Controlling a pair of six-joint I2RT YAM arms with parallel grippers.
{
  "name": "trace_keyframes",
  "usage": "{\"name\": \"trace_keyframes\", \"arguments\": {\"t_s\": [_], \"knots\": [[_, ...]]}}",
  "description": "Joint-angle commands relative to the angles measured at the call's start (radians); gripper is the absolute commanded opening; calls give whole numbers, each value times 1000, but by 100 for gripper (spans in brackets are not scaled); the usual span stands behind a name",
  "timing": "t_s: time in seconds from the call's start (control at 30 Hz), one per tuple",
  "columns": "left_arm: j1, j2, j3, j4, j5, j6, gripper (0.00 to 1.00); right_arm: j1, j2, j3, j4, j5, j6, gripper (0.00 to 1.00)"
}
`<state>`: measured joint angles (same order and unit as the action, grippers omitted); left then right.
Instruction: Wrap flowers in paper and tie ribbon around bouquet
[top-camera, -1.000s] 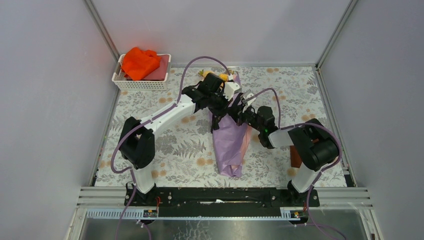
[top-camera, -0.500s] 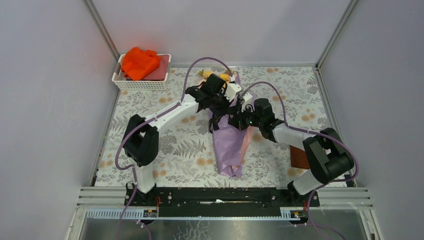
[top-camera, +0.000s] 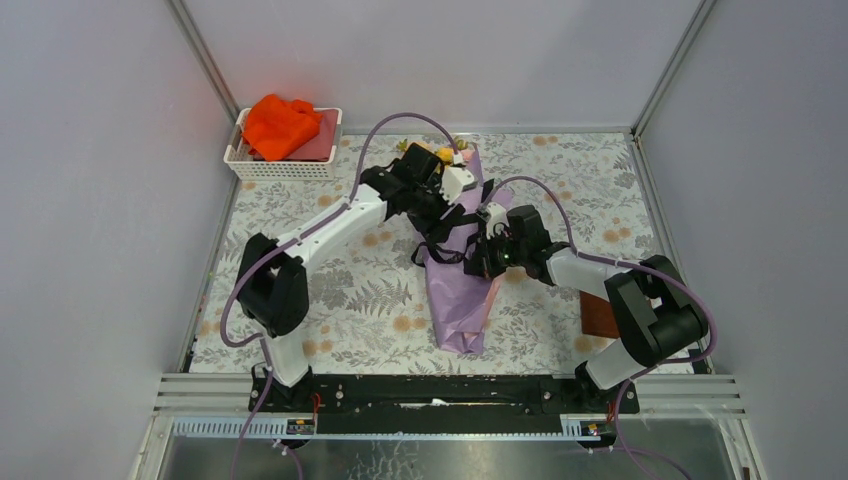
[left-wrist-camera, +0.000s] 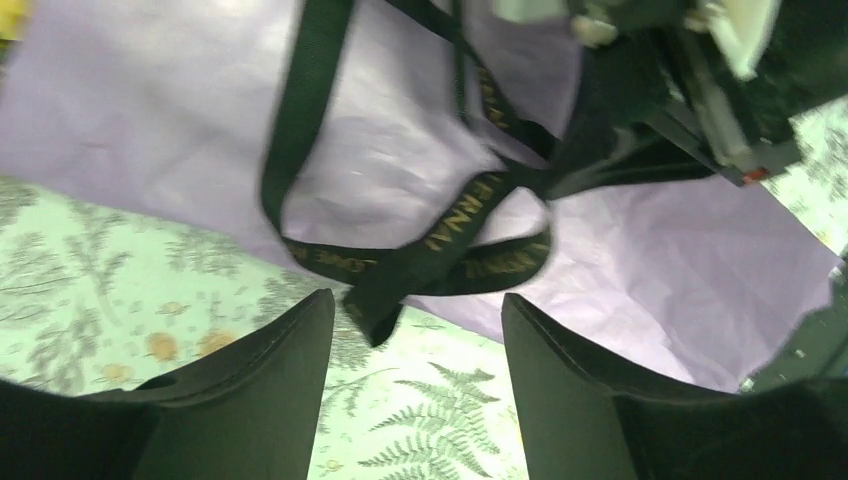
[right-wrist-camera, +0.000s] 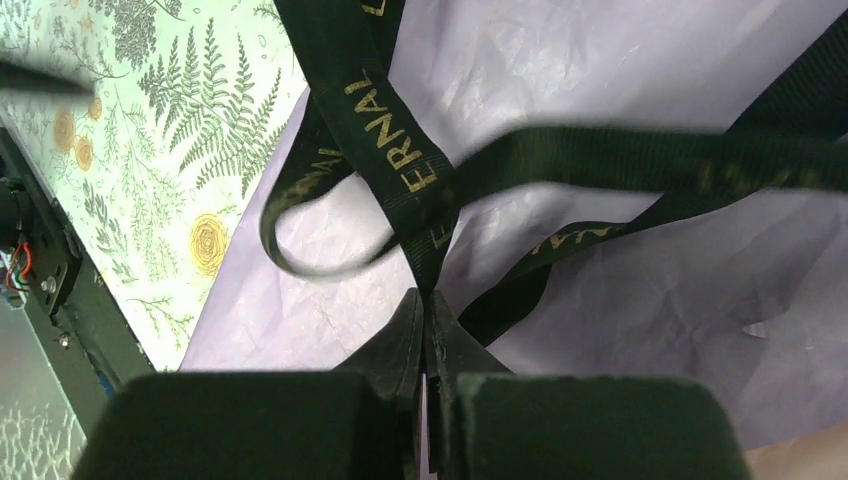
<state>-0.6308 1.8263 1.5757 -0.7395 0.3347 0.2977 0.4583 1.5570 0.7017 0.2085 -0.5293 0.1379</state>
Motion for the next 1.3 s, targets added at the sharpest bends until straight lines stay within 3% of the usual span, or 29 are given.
{"name": "trace_keyframes", "arguments": {"t_s": [0.0,0.27,0.43,0.5,0.57,0.67,0.7,0.97,1.27], "knots": [[55,8,6,127,-151,-39,68,-6,-4,19,-10,-36,0,0],[56,167,61,129,-174,-31,74,-4,-8,26,-19,-40,-1,0],[46,223,63,128,-259,-9,68,-6,-6,46,-50,-42,-18,0],[46,234,64,129,-278,-4,60,-7,-6,56,-66,-48,-23,0],[46,234,62,132,-279,-1,41,-9,-5,69,-84,-52,-29,0],[46,215,56,145,-270,3,4,-22,0,89,-127,-52,-41,0],[47,206,51,153,-275,4,0,-31,1,96,-143,-52,-41,0],[140,122,13,221,-304,-33,0,-93,-29,129,-307,-81,4,0],[321,51,-86,260,-305,-48,0,-130,-59,190,-577,-91,-27,0]]}}
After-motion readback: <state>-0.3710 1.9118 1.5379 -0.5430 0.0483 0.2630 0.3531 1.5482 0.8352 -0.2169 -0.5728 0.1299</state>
